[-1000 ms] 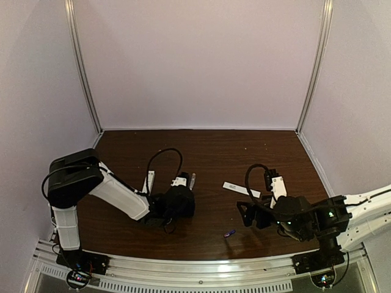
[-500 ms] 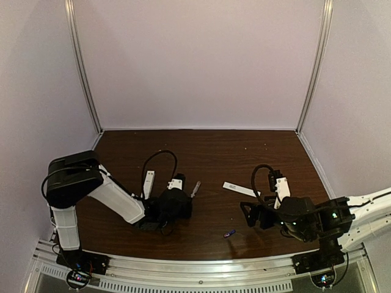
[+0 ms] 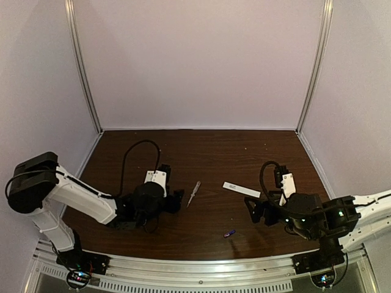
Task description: Unload the batteries from the remote control
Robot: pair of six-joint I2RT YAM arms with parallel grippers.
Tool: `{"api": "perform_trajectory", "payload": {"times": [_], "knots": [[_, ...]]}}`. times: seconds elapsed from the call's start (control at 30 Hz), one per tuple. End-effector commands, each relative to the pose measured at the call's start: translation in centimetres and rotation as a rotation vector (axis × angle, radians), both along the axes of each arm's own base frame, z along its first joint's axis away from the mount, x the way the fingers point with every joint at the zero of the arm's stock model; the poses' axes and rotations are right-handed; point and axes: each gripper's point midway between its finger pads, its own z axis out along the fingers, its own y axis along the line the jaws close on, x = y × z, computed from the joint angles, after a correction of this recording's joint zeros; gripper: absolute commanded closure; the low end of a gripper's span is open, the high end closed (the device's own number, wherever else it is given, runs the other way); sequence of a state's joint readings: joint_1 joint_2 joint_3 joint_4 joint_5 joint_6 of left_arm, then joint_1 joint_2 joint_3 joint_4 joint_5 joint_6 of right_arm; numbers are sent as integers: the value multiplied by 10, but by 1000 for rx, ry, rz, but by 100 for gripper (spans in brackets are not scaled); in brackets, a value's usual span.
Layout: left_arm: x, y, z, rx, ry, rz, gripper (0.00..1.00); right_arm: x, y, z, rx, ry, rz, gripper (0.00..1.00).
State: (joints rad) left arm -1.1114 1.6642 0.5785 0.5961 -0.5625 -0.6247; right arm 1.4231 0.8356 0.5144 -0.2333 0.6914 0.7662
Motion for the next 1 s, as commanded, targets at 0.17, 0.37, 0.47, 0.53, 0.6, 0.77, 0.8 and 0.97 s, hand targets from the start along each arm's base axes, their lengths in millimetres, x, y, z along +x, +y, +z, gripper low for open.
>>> {"api": "perform_trajectory", "payload": {"times": [0.17, 0.37, 0.47, 0.53, 0.6, 0.77, 0.8, 0.97], "knots": [[7, 70, 89, 64, -241, 165, 17, 18, -21, 37, -71, -148, -74, 0], [18, 107, 117, 116, -294, 238, 9, 40, -29, 50, -129, -184, -111, 0], [24, 124, 124, 124, -300, 270, 9, 54, -33, 53, -153, -190, -121, 0], [30, 135, 126, 142, -295, 296, 8, 64, -38, 56, -162, -199, -132, 0], [36, 144, 130, 162, -297, 321, 8, 74, -42, 59, -163, -214, -137, 0], [54, 167, 147, 220, -312, 415, 8, 101, -58, 60, -195, -280, -210, 0], [57, 178, 151, 236, -317, 452, 8, 108, -63, 58, -219, -290, -232, 0], [71, 242, 158, 248, -328, 617, 9, 141, -94, 47, -288, -283, -368, 0]]}}
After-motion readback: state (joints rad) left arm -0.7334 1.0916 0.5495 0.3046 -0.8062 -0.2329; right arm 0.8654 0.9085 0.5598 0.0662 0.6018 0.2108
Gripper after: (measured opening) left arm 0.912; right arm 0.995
